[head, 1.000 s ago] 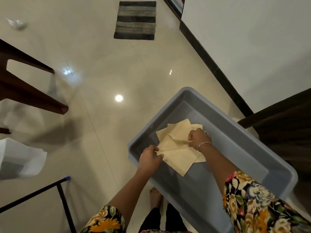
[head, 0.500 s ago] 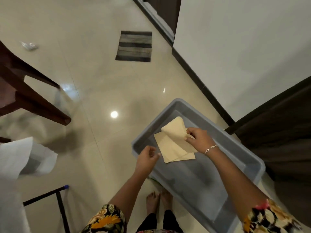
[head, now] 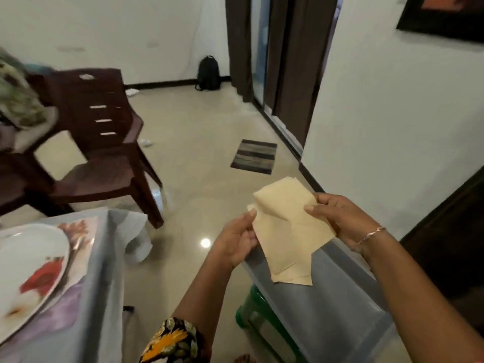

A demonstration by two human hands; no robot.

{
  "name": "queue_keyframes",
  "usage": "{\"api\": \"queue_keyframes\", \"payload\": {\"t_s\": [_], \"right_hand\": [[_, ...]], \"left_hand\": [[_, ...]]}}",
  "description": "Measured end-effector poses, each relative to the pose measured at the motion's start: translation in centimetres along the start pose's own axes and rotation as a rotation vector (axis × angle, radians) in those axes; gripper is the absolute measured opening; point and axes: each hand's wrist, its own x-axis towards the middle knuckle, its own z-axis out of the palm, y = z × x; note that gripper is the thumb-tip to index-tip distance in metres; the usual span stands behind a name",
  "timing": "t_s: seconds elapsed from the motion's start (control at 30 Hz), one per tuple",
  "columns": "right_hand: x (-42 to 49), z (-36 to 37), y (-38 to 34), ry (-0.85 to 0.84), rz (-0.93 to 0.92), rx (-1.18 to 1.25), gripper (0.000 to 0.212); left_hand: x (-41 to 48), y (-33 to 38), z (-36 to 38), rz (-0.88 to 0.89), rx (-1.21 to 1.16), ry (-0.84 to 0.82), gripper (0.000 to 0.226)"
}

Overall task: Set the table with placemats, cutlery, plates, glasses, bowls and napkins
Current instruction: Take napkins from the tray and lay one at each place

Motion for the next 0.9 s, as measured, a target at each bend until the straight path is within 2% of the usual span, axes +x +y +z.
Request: {"api": "queue_keyframes", "payload": {"t_s": [0.07, 0.17, 0.27, 0.4, 0.57, 0.7, 0.9], "right_hand": [[-2.2, 0.7, 0.3, -0.02, 0.01, 0.005, 0.009], [-5.1, 1.8, 1.4, -0.056, 0.017, 0.005, 0.014], [-7.6, 4.2, 2.3, -0.175, 0.024, 0.029, 0.007], [-9.8, 9.3, 3.6, -0.359, 0.077, -0.03, 0.02], [-11.9, 16.8, 3.9, -0.404, 0.061, -0.12, 0.014], [-14.0, 22.8, 4.0, -0.485, 0.039, -0.165, 0.014], [-16.5, 30.7, 4.9, -0.549, -0.183, -0.167, 0.025]], "left_hand": [[-3.5, -0.2, 0.0, 0.064, -0.095, 0.065, 0.028], [-9.1, -0.9, -0.2, 0.17, -0.064, 0.241, 0.017], [-14.8, -1.5, -1.2, 0.247, -0.058, 0.382, 0.022], [-21.7, -1.9, -3.4, 0.365, -0.111, 0.53, 0.03], [-30.5, -2.4, -6.4, 0.463, -0.041, 0.756, 0.011], [-36.4, -2.6, -9.9, 0.523, 0.062, 0.9, 0.019], [-44.4, -1.0, -14.1, 0.632, 0.248, 0.944, 0.041]]}}
